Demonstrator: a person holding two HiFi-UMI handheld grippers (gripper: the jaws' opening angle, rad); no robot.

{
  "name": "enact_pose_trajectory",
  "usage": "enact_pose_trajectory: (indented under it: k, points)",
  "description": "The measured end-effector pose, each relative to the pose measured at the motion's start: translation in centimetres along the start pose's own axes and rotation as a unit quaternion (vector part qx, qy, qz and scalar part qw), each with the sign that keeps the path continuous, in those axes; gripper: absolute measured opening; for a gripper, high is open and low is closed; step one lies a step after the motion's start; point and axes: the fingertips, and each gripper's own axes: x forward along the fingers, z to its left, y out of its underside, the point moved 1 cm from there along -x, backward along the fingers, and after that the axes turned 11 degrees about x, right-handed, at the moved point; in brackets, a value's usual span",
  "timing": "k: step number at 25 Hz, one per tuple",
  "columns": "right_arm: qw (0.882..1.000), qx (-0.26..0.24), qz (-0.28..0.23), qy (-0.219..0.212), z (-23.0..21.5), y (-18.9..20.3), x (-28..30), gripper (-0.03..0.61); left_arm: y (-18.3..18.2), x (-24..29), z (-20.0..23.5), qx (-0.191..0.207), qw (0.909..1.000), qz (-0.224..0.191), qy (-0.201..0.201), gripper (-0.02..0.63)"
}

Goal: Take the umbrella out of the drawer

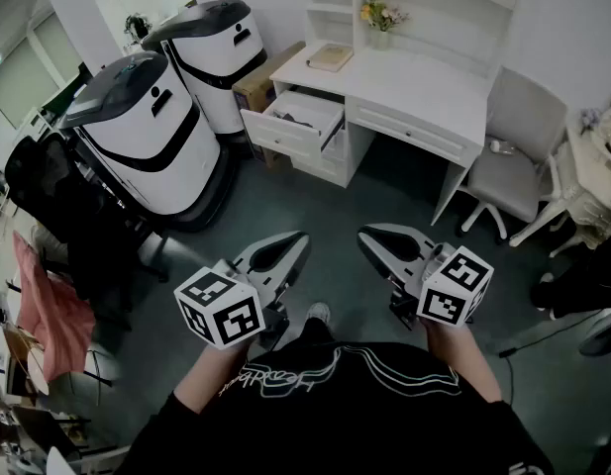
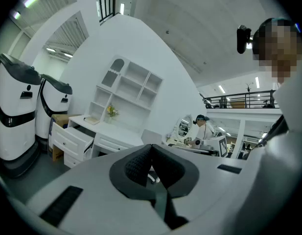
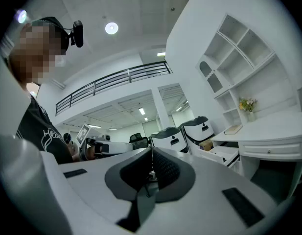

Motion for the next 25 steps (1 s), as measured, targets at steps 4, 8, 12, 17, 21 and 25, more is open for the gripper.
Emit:
enact_pose_trajectory:
  k: [4, 8, 12, 17, 21, 25]
  points:
    - [1.000, -0.004, 0.000, 0.006, -0.1, 0.2, -0.6, 0.046, 0.4, 0.1, -0.6, 0.005, 1.0000, 0.003, 0.003, 0.020]
    - [1.000, -0.005, 0.001, 0.009, -0.3, 0.2, -1.0, 0.046, 0.7, 0.5, -0.7, 0.002, 1.0000, 0.006, 0.006, 0.020]
    - [1.000, -0.005, 0.013, 0.013, -0.5, 0.5, -0.2, 0.046, 0.6, 0.2, 0.2, -0.004, 1.0000, -0.001, 0.008, 0.020]
    - [1.000, 0.001, 0.009, 0.011, -2.4, 0.1, 1.0, 0.046, 1.2, 1.3, 2.1, -0.012, 0.9999, -0.005, 0.007, 0.020]
    - [1.000, -0.006, 0.021, 0.021, -4.7, -0.1, 3.3, 0.048, 1.2, 2.3, 5.1, -0.022, 0.9997, -0.013, 0.002, 0.020]
    - [0.999, -0.004, 0.029, 0.033, -7.7, -0.9, 6.3, 0.048, 0.5, 4.0, 8.8, -0.026, 0.9995, -0.019, 0.003, 0.020]
